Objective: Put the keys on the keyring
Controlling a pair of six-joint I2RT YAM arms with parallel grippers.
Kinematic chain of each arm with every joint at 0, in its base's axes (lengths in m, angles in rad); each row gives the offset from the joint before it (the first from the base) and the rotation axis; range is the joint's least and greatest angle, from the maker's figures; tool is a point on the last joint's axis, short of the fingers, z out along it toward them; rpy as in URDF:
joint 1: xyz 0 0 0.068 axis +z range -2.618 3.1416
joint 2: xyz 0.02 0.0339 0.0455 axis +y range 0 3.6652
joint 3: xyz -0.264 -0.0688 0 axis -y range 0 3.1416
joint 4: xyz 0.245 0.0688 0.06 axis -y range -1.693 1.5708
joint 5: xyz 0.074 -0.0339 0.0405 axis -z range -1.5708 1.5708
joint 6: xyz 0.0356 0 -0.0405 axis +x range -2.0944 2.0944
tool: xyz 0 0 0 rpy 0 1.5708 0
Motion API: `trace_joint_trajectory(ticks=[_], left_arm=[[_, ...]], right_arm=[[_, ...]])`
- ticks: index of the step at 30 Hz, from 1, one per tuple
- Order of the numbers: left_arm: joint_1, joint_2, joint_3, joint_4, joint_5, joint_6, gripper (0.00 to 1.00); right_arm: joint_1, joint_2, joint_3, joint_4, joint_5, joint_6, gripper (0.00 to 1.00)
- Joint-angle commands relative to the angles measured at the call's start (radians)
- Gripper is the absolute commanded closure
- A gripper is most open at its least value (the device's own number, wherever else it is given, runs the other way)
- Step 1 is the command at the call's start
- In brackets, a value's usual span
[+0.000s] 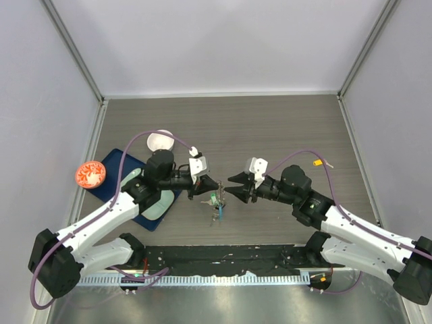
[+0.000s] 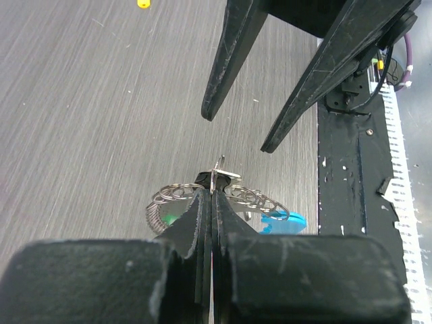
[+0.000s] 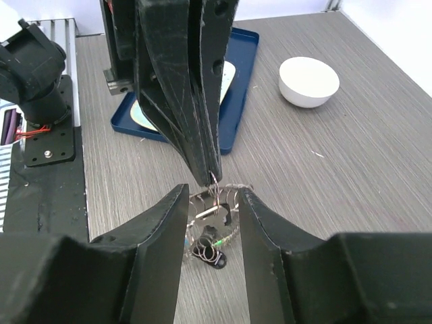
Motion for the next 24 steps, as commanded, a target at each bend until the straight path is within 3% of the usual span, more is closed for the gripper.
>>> trace_joint_trajectory(ticks=[1,10,24], left_arm=[[-0.003,-0.039,-0.003,0.138,-0.012,-0.033,1.00],[-0.004,-0.044,-0.006,0.155,0.004,-0.046,1.00],[-0.004,-0.044,0.003,0.139,0.017,-0.032,1.00]], right_arm=[[0.003,-0.026,-0.053,0.062,0.061,0.023,0.58],[0.003,0.014,-0.136,0.214,0.062,0.025,0.63],[0.000,-0.012,-0.146,0.237,0.097,0.019,0.67]])
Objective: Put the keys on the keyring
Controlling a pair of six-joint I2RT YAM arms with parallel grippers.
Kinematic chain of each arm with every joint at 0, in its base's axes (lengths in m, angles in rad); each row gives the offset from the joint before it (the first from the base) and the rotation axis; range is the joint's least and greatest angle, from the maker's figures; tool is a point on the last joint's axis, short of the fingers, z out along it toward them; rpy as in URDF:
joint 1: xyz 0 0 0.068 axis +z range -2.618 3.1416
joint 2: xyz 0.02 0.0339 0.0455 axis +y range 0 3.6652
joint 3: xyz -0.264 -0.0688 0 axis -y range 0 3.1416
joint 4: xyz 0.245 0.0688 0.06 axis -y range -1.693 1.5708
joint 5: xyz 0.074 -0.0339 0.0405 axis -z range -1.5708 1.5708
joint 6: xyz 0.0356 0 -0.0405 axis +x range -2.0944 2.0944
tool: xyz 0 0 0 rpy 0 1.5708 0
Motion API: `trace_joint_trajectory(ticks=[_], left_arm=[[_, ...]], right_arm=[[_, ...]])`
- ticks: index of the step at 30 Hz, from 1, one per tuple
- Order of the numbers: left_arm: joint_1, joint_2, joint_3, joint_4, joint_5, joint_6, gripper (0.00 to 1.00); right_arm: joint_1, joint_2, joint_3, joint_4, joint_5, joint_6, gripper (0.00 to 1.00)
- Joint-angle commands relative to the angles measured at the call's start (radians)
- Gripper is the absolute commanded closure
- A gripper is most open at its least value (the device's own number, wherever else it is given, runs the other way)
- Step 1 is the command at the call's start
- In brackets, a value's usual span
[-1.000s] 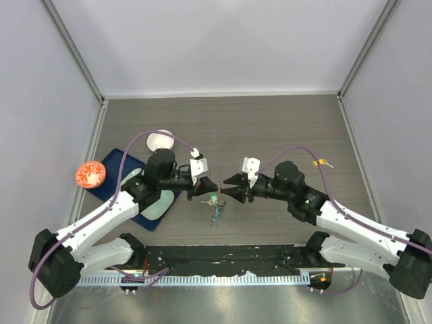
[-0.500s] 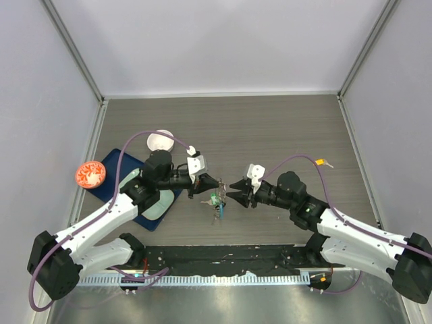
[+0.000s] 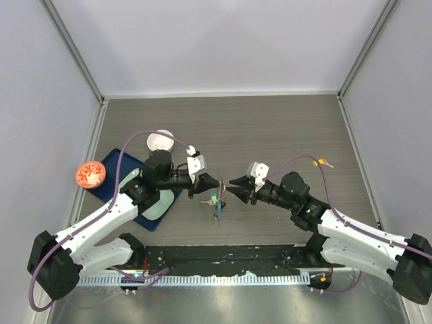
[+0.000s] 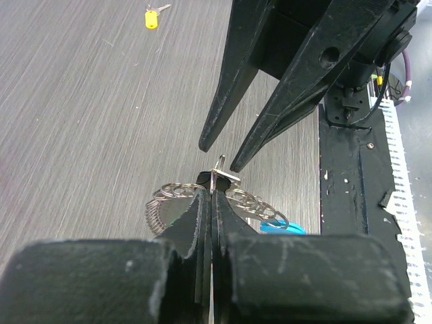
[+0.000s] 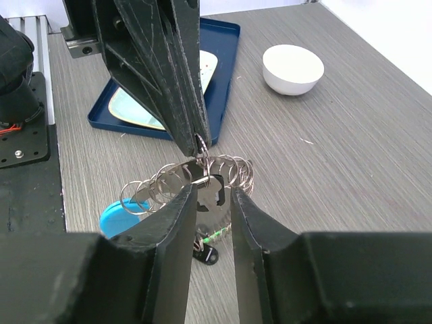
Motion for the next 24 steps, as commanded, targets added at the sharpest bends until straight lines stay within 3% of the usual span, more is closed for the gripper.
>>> trace_joint_trajectory(ticks=[1,10,16,24], left_arm=[[-0.004,-0.022,0.016,0.063,0.028,0.001,1.00],[-0.004,-0.020,0.020,0.063,0.054,0.002,1.00],[-0.004,-0.014,0.021,0.062,0.066,0.001,1.00],[-0.004,-0.008,0.026,0.056,0.075,0.002,1.00]], right_arm=[[-0.001,0.000,0.000,0.076,0.014,0.005,0.68],[-0.001,0.024,0.014,0.090,-0.007,0.004,0.76],[-0.001,0.017,0.020,0.087,-0.010,0.001,0.90],[-0.001,0.007,0.031,0.069,-0.050,-0.018,0.99]])
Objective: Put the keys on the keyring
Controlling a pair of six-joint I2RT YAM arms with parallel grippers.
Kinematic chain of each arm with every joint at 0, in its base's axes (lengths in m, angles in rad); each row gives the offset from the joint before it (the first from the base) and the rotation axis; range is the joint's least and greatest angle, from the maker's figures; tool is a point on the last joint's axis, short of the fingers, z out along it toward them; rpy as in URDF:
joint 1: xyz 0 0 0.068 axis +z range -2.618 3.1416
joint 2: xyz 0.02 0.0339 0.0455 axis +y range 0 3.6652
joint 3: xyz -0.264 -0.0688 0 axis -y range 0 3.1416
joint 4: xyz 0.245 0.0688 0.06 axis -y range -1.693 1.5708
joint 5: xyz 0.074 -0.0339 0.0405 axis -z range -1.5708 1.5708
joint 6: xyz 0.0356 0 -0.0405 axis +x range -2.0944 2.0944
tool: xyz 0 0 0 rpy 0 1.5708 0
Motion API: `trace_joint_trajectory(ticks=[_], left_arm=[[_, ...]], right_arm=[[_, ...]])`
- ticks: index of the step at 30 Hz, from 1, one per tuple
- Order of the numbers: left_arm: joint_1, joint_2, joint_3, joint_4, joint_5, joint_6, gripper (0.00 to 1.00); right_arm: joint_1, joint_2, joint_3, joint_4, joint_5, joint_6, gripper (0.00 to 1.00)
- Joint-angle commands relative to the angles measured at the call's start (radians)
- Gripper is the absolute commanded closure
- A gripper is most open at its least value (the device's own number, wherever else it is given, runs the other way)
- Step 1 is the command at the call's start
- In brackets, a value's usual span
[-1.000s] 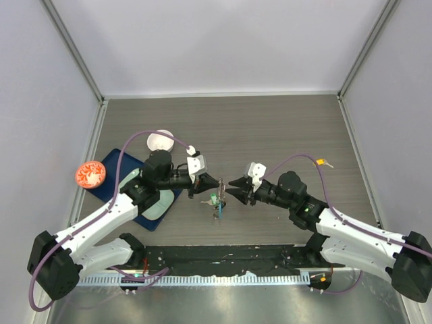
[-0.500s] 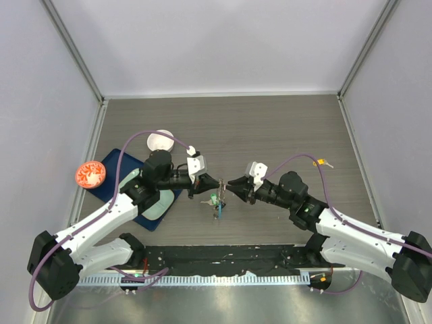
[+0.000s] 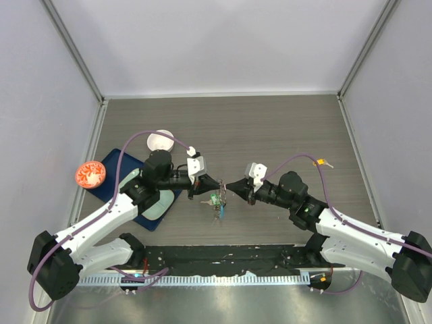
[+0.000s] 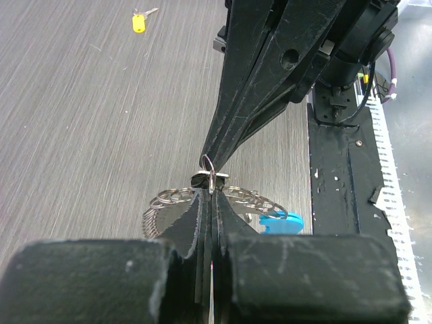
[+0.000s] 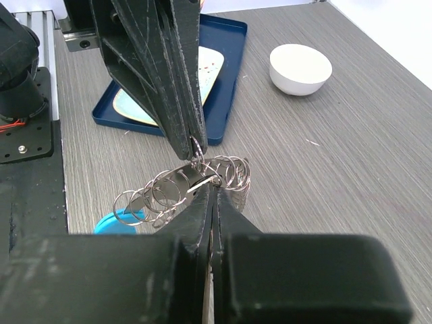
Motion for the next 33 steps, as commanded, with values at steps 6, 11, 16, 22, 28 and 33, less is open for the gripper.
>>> trace_joint_trajectory(ticks=[6,11,16,22,28,33], left_arm=[[-0.003,-0.011,0.030,0.038,0.034,0.012,1.00],[-0.004,-0.012,0.033,0.020,0.034,0.028,1.00],[-0.004,-0.009,0.036,0.017,0.042,0.031,1.00],[-0.004,-0.009,0.038,0.017,0.051,0.029,1.00],[-0.004,-0.011,0.038,0.017,0.066,0.031,1.00],[-0.003,-0.008,0.040,0.017,0.077,0.028,1.00]], right_arm=[[0.000,-0.026,0.035,0.007,-0.012,-0.026,0.87],[-0.002,-0.044,0.033,-0.007,0.007,-0.034,0.77],[-0.002,-0.056,0.035,-0.019,-0.016,-0.044,0.75],[-0.002,-0.037,0.053,-0.048,-0.061,-0.055,0.79],[-0.002,-0.027,0.058,-0.046,-0.062,-0.057,0.83],[-0.002,-0.030,0.061,-0.043,-0.065,-0.057,0.84]])
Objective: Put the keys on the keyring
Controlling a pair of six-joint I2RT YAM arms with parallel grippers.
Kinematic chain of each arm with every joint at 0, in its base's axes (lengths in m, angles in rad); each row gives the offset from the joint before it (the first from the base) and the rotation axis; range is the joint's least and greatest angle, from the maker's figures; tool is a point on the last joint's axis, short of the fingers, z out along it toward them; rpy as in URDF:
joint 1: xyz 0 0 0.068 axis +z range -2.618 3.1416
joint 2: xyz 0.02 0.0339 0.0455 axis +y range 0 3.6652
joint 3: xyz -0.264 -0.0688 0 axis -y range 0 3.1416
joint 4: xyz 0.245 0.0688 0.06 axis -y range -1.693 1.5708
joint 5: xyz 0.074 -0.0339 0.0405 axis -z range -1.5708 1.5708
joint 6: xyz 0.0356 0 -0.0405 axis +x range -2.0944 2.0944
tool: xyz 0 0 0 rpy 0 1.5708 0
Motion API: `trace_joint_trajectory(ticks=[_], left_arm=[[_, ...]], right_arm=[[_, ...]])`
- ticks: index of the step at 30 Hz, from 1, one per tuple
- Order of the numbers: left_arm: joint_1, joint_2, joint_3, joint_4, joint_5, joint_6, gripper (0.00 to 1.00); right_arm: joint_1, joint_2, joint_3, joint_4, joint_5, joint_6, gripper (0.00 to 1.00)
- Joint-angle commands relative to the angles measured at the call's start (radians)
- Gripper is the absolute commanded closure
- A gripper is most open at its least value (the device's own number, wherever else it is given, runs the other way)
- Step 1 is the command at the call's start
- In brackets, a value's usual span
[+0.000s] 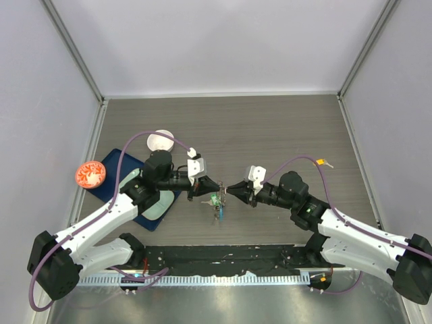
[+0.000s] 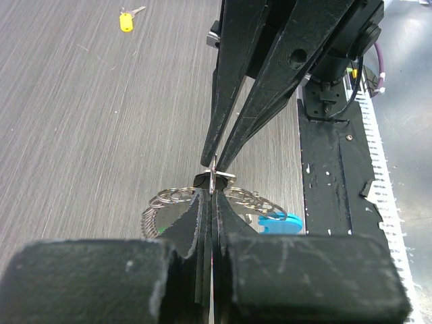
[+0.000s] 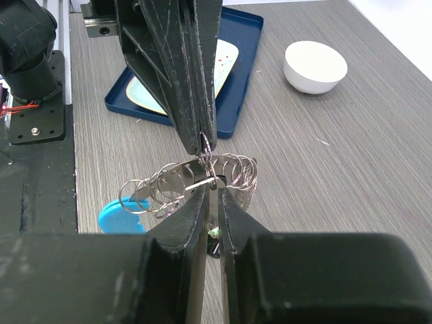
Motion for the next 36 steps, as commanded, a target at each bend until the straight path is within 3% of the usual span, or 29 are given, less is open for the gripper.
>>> trace_joint_trajectory(ticks=[1,6,12,36], left_arm=[[-0.004,-0.006,0.039,0.033,0.043,0.014,1.00],[-0.004,-0.003,0.041,0.035,0.052,0.012,1.00],[-0.003,-0.003,0.041,0.032,0.046,0.012,1.00],[-0.035,0.014,0.096,-0.125,-0.046,0.091,1.00]], right_arm=[[-0.002,-0.005,0.045,0.036,-0.013,-0.013,0.84],[-0.002,0.004,0.052,0.039,-0.020,-0.014,0.86],[-0.002,-0.003,0.059,0.030,-0.033,-0.019,0.99],[-0.002,0.035,0.169,-0.122,-0.051,-0.063,0.99]])
